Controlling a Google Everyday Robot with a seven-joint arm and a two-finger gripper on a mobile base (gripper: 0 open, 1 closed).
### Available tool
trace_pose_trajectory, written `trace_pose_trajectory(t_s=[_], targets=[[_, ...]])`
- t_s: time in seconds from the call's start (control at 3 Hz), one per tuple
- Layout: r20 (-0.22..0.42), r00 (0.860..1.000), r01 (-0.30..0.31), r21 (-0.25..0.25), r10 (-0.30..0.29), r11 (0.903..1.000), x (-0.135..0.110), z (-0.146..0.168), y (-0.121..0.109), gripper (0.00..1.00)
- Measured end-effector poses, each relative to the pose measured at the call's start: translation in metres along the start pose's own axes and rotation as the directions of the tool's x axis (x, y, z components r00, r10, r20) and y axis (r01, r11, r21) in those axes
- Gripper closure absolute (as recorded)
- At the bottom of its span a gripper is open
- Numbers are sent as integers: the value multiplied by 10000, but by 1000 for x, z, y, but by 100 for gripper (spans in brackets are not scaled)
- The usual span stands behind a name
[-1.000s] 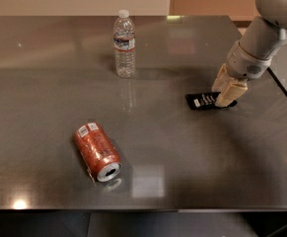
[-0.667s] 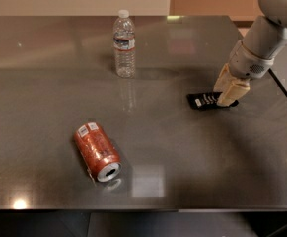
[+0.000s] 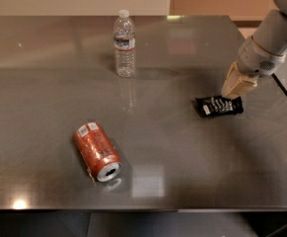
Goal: Pick rxbar chocolate
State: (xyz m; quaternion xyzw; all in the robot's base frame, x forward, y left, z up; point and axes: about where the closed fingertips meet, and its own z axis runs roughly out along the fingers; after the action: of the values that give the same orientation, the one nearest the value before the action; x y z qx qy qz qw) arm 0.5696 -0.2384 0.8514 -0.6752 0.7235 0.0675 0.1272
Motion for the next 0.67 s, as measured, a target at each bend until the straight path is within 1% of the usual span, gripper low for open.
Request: trace_pose_trajectory(t_s=[0.33,0.67], targets=[[560,9981,-253,268,238,9993,-10,-33,3,100],[1133,9933,-289,537,227,9981,-28,-70,5,100]])
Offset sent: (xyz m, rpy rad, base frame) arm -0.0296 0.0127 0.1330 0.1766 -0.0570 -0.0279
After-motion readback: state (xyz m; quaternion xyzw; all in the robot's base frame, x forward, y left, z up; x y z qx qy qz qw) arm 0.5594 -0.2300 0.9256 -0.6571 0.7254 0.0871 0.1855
